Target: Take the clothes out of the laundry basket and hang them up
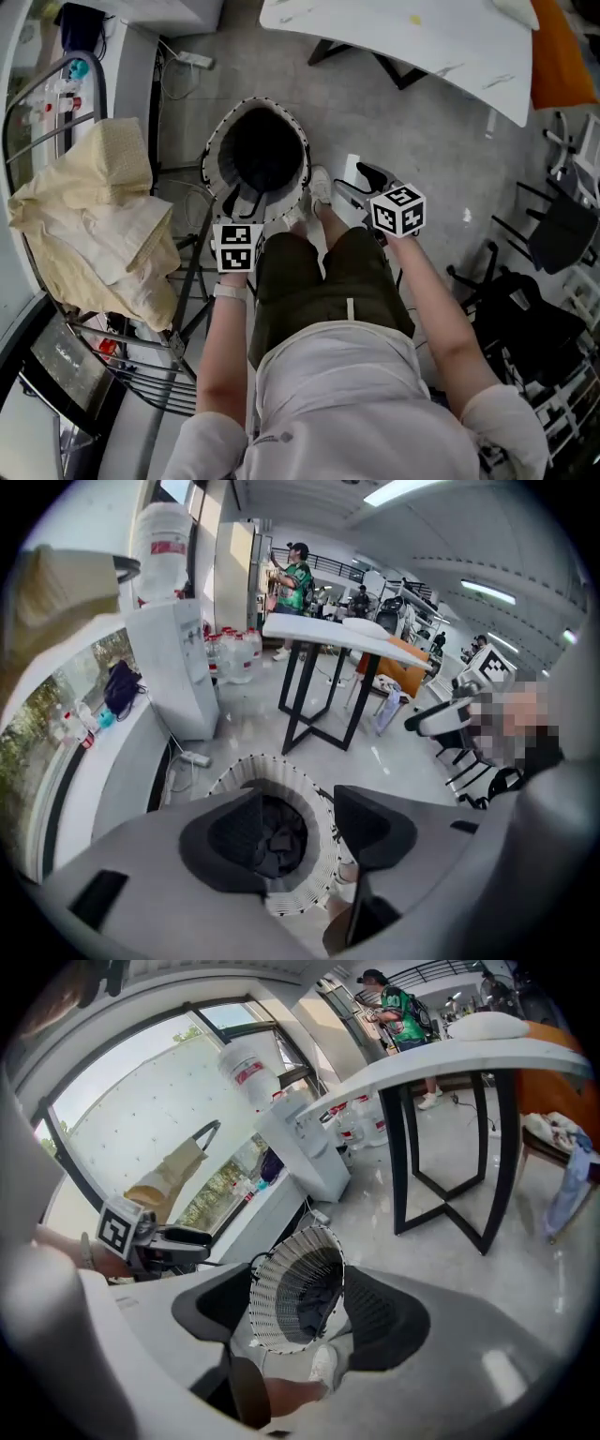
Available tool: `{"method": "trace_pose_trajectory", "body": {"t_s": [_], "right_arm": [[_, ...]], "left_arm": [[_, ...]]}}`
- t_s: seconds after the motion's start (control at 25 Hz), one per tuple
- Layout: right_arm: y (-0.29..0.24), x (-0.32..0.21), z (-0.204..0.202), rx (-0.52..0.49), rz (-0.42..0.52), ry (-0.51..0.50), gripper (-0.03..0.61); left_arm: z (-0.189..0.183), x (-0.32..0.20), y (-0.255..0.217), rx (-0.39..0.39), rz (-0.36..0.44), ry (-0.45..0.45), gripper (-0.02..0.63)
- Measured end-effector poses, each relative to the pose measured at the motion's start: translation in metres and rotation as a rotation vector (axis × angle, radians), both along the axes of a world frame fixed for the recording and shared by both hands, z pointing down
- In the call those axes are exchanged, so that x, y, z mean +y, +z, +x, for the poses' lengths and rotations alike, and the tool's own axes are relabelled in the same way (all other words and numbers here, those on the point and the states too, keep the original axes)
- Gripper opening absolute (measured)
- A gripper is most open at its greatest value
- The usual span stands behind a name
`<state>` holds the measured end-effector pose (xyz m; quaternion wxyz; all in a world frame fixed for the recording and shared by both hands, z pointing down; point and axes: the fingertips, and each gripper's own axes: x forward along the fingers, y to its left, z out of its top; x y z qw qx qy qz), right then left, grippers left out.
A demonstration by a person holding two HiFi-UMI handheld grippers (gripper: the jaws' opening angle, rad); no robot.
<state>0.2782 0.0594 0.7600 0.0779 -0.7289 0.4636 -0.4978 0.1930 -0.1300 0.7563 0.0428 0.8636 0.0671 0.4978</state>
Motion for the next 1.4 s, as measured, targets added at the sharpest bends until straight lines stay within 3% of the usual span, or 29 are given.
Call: {"method": "trace_pose_trajectory", "body": {"t_s": [0.36, 0.8, 1.08, 1.24, 1.4], "right_arm": [[0.069, 0.035, -0.024, -0.005, -0.033, 0.093, 0.304], [0.144, 0.045, -0.046, -0.04, -0.095, 0.15, 0.304], [0.188, 0.047, -0.063, -0.084, -0.125, 0.185, 0.304], [0.206, 0.05, -0.071, -0.103, -0.133, 0.209, 0.304], [0.218, 0.057, -0.079, -0.116, -0.146, 0.235, 0.304]], "left_arm": [[-0.006, 0.008, 0.167, -0.15, 0.02, 0.063, 0.219], [-0.029, -0.037, 0.353, -0.301, 0.086, 0.063, 0.219], [-0.038, -0.059, 0.438, -0.354, 0.133, 0.077, 0.219], [-0.056, -0.064, 0.483, -0.434, 0.142, 0.105, 0.219], [-0.067, -0.073, 0.516, -0.497, 0.132, 0.065, 0.199]]}}
